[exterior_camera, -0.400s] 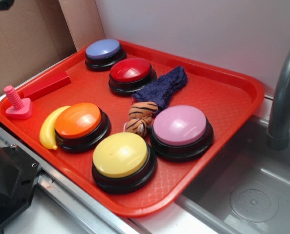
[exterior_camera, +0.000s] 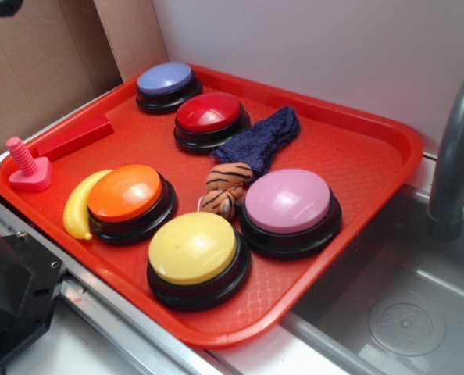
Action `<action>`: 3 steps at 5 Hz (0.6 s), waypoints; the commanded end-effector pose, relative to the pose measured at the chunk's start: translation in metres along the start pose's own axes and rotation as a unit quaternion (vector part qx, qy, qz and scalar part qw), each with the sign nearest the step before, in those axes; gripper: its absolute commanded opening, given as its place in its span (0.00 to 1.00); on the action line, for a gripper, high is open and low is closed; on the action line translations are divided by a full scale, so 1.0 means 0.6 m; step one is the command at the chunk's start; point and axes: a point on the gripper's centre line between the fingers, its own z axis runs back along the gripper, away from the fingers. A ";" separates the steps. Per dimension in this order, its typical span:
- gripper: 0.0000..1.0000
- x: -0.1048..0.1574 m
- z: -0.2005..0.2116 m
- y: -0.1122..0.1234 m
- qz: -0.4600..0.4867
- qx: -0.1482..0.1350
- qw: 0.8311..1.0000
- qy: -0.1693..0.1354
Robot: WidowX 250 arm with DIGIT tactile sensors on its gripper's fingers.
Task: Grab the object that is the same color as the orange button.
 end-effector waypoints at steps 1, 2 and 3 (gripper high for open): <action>1.00 0.042 -0.048 -0.009 0.158 -0.034 0.986 0.035; 1.00 0.084 -0.088 -0.010 0.273 -0.038 0.960 0.051; 1.00 0.122 -0.134 -0.007 0.370 -0.054 0.925 0.072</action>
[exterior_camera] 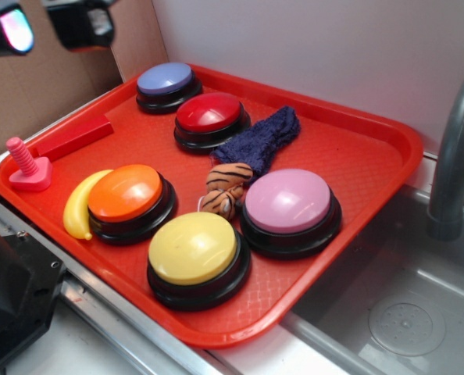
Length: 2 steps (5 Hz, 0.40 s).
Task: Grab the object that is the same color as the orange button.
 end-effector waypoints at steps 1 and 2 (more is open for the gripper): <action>1.00 0.066 -0.056 -0.024 0.141 -0.020 0.990 0.022; 1.00 0.077 -0.110 -0.058 0.187 -0.027 0.981 0.045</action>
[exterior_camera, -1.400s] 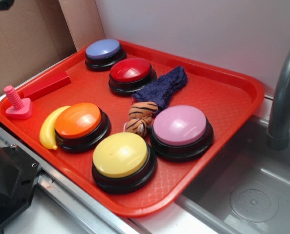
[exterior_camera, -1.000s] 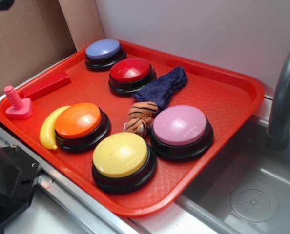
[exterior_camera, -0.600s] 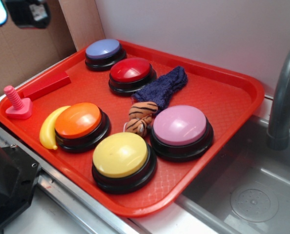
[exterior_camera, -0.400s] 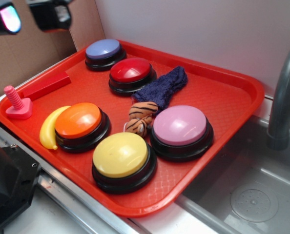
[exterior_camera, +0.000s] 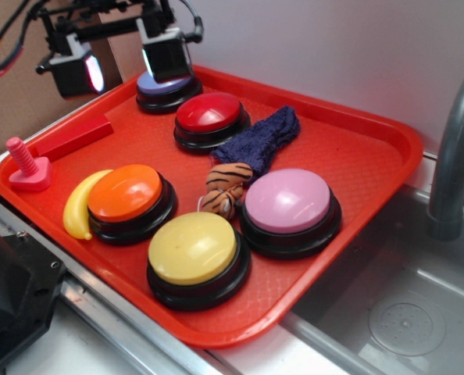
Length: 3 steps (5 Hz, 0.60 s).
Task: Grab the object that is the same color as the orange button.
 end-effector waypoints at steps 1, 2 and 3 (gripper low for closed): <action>1.00 0.013 -0.077 -0.051 0.070 -0.015 0.997 0.007; 1.00 0.016 -0.112 -0.064 0.096 -0.005 0.995 0.010; 1.00 0.016 -0.144 -0.083 0.117 0.008 0.993 0.007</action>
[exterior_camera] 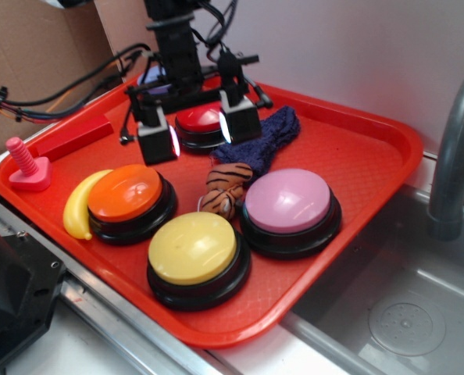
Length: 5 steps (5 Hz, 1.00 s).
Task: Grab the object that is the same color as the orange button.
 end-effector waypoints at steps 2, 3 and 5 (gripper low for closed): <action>1.00 0.000 -0.043 -0.036 0.011 -0.001 1.000 0.002; 0.00 0.008 -0.037 -0.040 0.011 -0.013 1.000 -0.004; 0.00 0.033 0.012 -0.036 -0.057 -0.030 0.997 -0.039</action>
